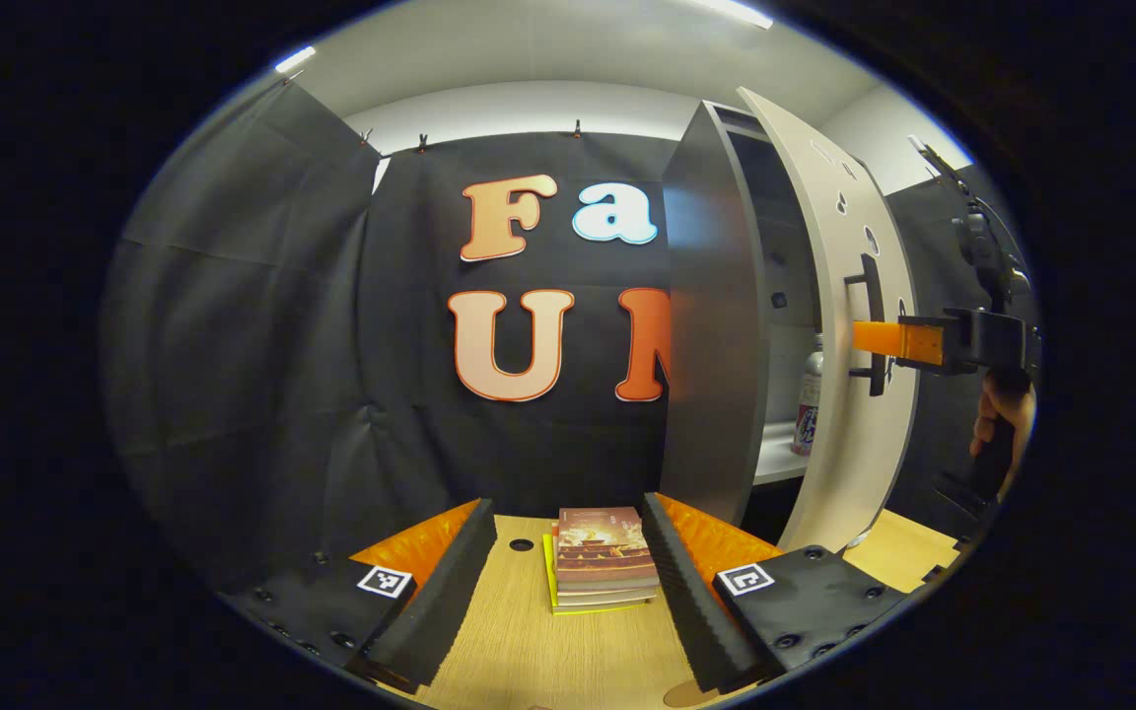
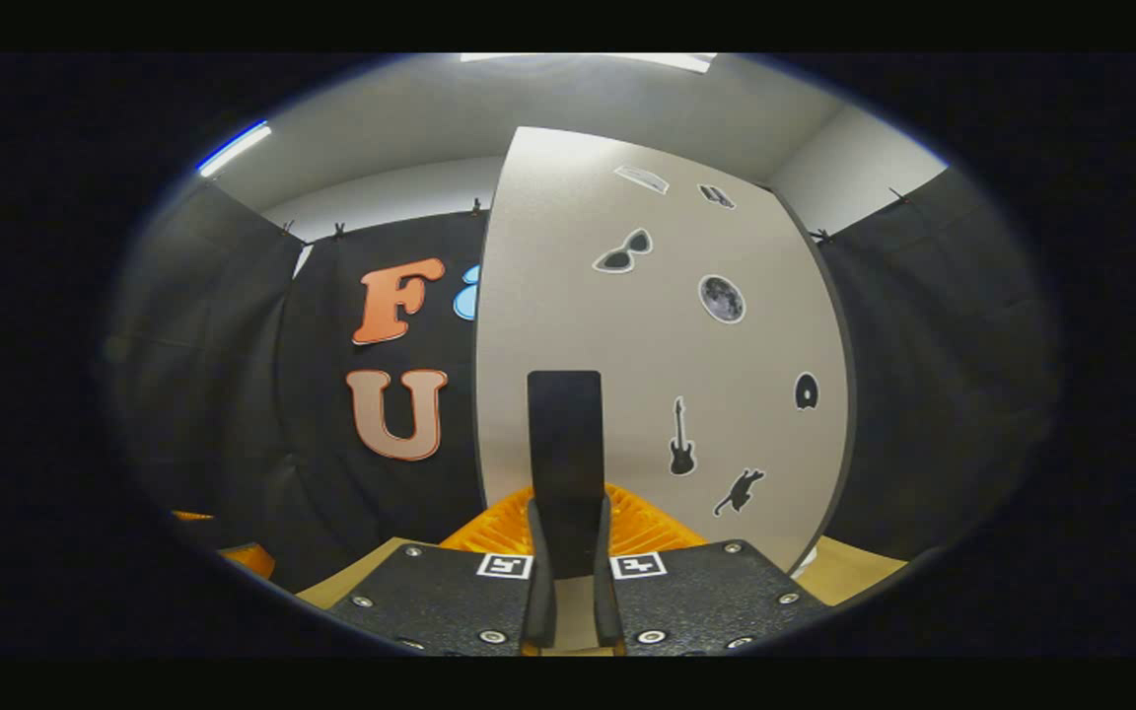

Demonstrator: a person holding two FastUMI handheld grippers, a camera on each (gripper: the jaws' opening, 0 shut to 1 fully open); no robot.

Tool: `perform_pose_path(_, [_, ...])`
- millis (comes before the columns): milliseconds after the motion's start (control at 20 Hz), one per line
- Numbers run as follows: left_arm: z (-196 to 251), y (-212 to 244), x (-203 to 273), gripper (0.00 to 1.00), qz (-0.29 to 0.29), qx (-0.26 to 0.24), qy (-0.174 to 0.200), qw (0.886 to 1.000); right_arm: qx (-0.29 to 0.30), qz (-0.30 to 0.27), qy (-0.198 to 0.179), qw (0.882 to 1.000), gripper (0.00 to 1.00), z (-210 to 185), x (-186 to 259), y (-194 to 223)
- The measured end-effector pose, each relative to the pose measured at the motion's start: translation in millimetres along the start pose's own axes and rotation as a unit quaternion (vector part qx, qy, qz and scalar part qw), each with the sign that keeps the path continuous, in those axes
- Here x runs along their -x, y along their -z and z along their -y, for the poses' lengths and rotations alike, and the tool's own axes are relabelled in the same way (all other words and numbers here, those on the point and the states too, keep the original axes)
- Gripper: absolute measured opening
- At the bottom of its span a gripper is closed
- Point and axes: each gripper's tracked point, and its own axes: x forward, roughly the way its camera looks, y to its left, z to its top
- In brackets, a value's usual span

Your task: Open the cabinet door with the right hand, grasp the bottle in the cabinet with the left hand and place it on the coaster, then close the cabinet door with the right hand.

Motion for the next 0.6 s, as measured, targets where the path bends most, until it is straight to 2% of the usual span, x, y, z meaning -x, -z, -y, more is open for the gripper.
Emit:
perform_pose_path(300, [46.4, -8.9, 7.4, 0.96, 0.014, 0.002, 0.012, 1.000, -0.001, -0.004, -0.020, 1.000, 0.16, 62.8, 98.4, -5.6])
perform_pose_path(350, [56.8, -8.7, 12.5, 0.99, 0.015, 0.005, 0.010, 1.000, -0.003, -0.003, -0.027, 1.000, 0.16, 68.7, 107.0, -7.4])
perform_pose_path(400, [67.3, -9.3, 19.6, 0.94, 0.014, 0.006, 0.006, 1.000, -0.003, -0.004, -0.035, 0.999, 0.14, 77.0, 117.7, -7.9])
perform_pose_path(500, [88.3, -11.2, 37.0, 0.99, 0.014, 0.007, -0.007, 1.000, 0.003, -0.006, -0.048, 0.999, 0.14, 96.7, 135.0, -10.1])
perform_pose_path(600, [113.9, -12.3, 55.8, 0.99, 0.015, 0.012, -0.014, 1.000, 0.008, -0.006, -0.053, 0.999, 0.14, 123.7, 153.3, -14.1])
